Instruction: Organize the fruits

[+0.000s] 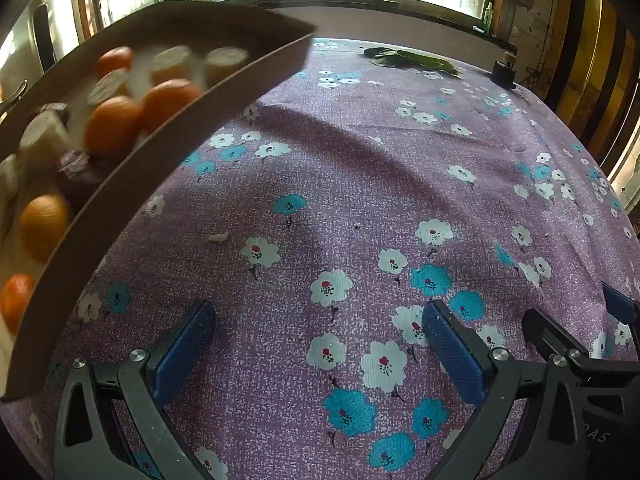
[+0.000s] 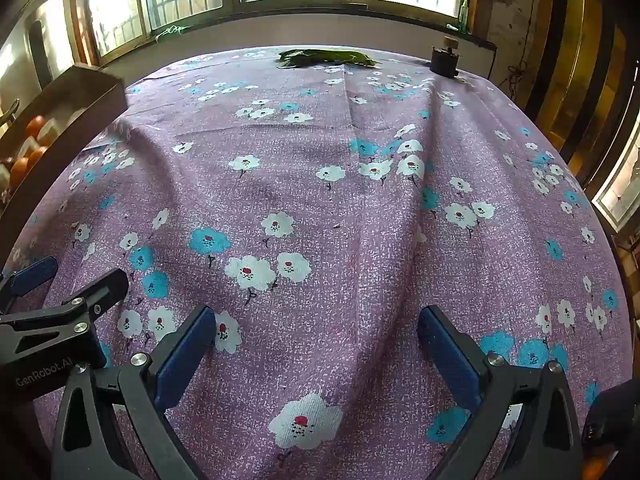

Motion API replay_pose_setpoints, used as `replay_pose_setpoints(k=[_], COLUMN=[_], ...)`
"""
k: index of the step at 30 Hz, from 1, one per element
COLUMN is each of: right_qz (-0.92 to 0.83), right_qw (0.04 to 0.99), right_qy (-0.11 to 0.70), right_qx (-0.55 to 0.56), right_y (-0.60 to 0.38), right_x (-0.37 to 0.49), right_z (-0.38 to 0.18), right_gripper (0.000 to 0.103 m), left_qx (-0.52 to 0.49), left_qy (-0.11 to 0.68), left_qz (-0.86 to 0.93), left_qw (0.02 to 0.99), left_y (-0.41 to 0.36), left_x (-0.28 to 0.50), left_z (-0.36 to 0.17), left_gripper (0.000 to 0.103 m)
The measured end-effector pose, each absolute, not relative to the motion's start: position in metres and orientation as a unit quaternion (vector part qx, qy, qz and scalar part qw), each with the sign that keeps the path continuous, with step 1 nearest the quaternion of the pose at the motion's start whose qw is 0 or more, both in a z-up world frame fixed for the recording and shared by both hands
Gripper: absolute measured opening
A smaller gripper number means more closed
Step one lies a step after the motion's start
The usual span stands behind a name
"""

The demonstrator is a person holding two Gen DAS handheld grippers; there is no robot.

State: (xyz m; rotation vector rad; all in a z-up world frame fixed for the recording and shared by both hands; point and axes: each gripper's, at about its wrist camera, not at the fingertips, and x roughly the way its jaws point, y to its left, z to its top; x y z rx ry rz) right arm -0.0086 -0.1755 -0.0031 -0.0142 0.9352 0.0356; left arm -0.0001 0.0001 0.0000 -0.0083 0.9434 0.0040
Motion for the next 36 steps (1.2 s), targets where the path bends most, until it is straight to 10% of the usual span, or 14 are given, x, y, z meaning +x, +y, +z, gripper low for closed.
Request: replay_pose_setpoints(k=[36], right_qz=[0.017], right_qw=[0.892], right_qy=[0.451], right_qx=[-0.007], right_y=[-0.1763], right_x=[-0.0087], right_z=[-0.0019], right_gripper=[0.103], left_qx=[-0.004], left_qy=[0.454], left_qz=[0.002], left_qw=[0.891], left_y=[-0.0011], left_x=[-0.0028], left_z=[-0.0007], left_gripper=[0.103])
